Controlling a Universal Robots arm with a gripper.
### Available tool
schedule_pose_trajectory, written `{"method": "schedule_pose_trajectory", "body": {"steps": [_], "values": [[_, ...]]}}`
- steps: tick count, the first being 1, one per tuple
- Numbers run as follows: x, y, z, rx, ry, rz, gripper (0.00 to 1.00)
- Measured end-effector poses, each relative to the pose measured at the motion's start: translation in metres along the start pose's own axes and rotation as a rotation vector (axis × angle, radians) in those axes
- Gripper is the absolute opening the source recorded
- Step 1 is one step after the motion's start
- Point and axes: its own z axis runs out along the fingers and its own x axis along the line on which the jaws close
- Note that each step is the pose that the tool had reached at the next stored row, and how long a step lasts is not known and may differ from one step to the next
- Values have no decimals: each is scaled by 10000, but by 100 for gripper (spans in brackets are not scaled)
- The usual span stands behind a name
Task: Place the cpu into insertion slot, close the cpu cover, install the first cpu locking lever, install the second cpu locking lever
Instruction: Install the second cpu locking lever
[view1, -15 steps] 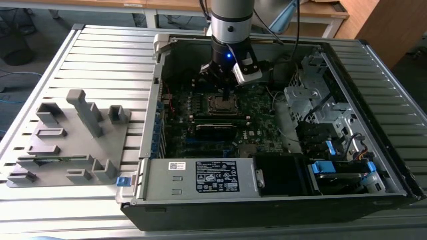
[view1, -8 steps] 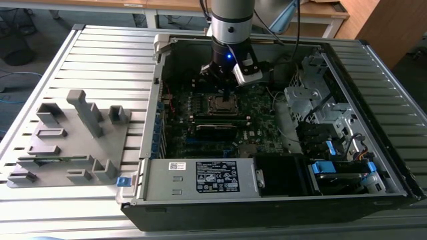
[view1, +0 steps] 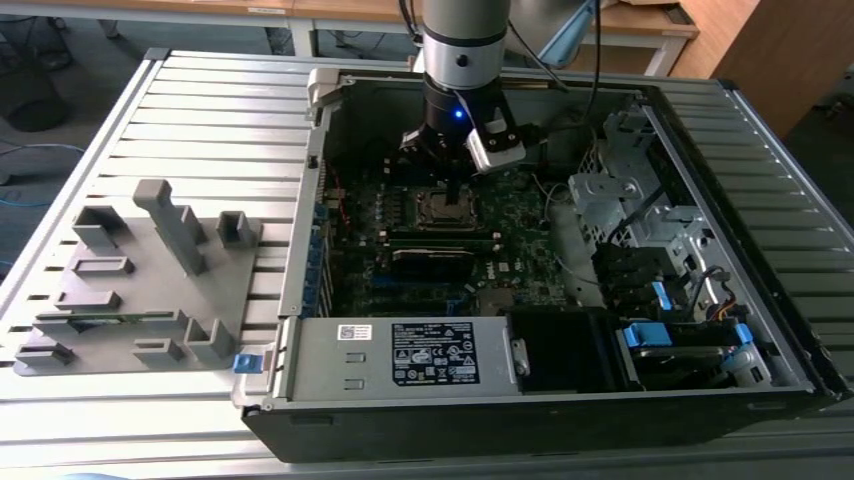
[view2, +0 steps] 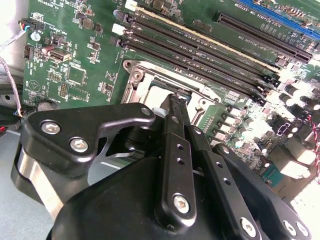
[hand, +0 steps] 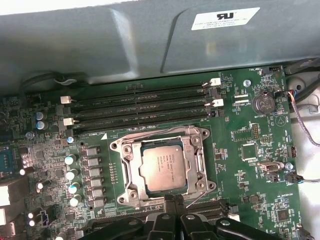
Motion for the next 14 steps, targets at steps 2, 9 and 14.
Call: {"method": "schedule_pose_trajectory", "body": {"steps": [2,9,14], "values": [[0,0,0,0,0,0,11],[-6,-39,0,3,0,-1,11],[-14,-92,1,4,-1,-1,11]]}}
